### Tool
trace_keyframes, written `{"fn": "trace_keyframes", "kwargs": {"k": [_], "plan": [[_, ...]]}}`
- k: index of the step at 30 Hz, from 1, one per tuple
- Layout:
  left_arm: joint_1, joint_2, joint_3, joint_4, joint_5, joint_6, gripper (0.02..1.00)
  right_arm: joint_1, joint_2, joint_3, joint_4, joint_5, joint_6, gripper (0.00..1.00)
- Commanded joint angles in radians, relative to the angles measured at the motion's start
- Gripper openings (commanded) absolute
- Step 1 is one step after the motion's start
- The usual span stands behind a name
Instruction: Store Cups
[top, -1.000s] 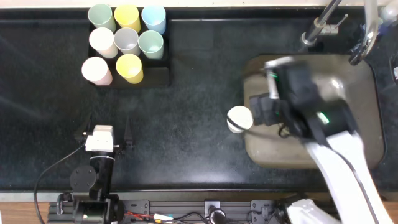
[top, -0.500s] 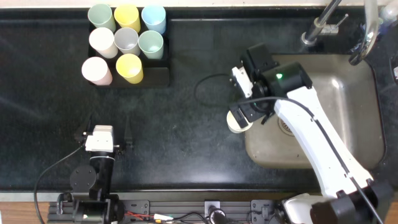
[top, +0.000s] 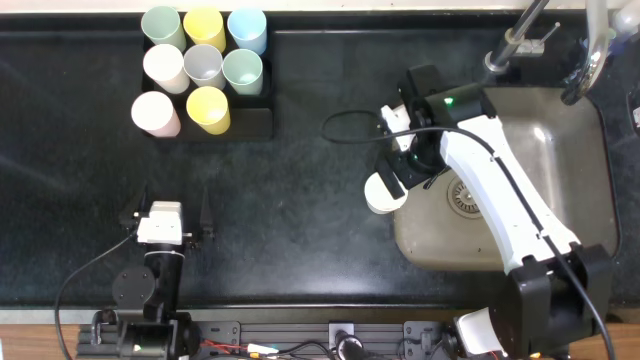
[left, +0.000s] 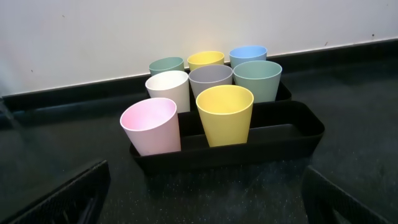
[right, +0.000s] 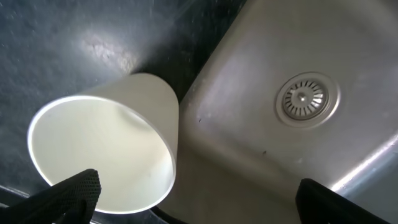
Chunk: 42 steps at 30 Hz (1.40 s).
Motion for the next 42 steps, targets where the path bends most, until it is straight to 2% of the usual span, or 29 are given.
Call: {"fn": "trace_keyframes", "kwargs": {"k": [1, 10, 12, 13, 14, 15, 16, 21, 24, 28, 35, 42], "plan": [[0.001, -0.010, 0.000, -0.004, 0.010, 0.015, 1.000, 0.002, 0.011, -0.050, 0.014, -0.011, -0.035, 0.998], [0.001, -0.010, 0.000, -0.004, 0.010, 0.015, 1.000, -0.002, 0.012, -0.100, 0.090, -0.014, -0.022, 1.000], [0.001, -0.010, 0.000, -0.004, 0.010, 0.015, 1.000, -0.002, 0.012, -0.100, 0.090, -0.015, -0.022, 0.936], [0.001, -0.010, 0.000, -0.004, 0.010, 0.015, 1.000, -0.002, 0.012, -0.100, 0.091, -0.015, -0.022, 0.838], [0.001, -0.010, 0.000, -0.004, 0.010, 0.015, 1.000, -0.002, 0.012, -0.100, 0.090, -0.015, -0.022, 0.656], [0.001, -0.010, 0.000, -0.004, 0.010, 0.015, 1.000, -0.002, 0.012, -0.100, 0.090, -0.015, -0.020, 0.194], [0.001, -0.010, 0.000, -0.004, 0.010, 0.015, 1.000, -0.002, 0.012, -0.100, 0.091, -0.015, -0.005, 0.045], [0.001, -0.010, 0.000, -0.004, 0.010, 0.015, 1.000, 0.027, 0.007, -0.074, 0.083, -0.015, 0.072, 0.045], [0.001, -0.010, 0.000, -0.004, 0.010, 0.015, 1.000, 0.068, -0.003, 0.020, 0.034, -0.015, 0.079, 0.042], [0.001, -0.010, 0.000, -0.004, 0.010, 0.015, 1.000, 0.122, -0.003, 0.235, -0.051, -0.015, 0.118, 0.045], [0.001, -0.010, 0.000, -0.004, 0.010, 0.015, 1.000, 0.198, 0.045, 0.644, -0.076, -0.010, 0.190, 0.042], [0.001, -0.010, 0.000, -0.004, 0.010, 0.015, 1.000, 0.286, 0.406, 1.205, -0.255, -0.008, 0.232, 0.045]]}}
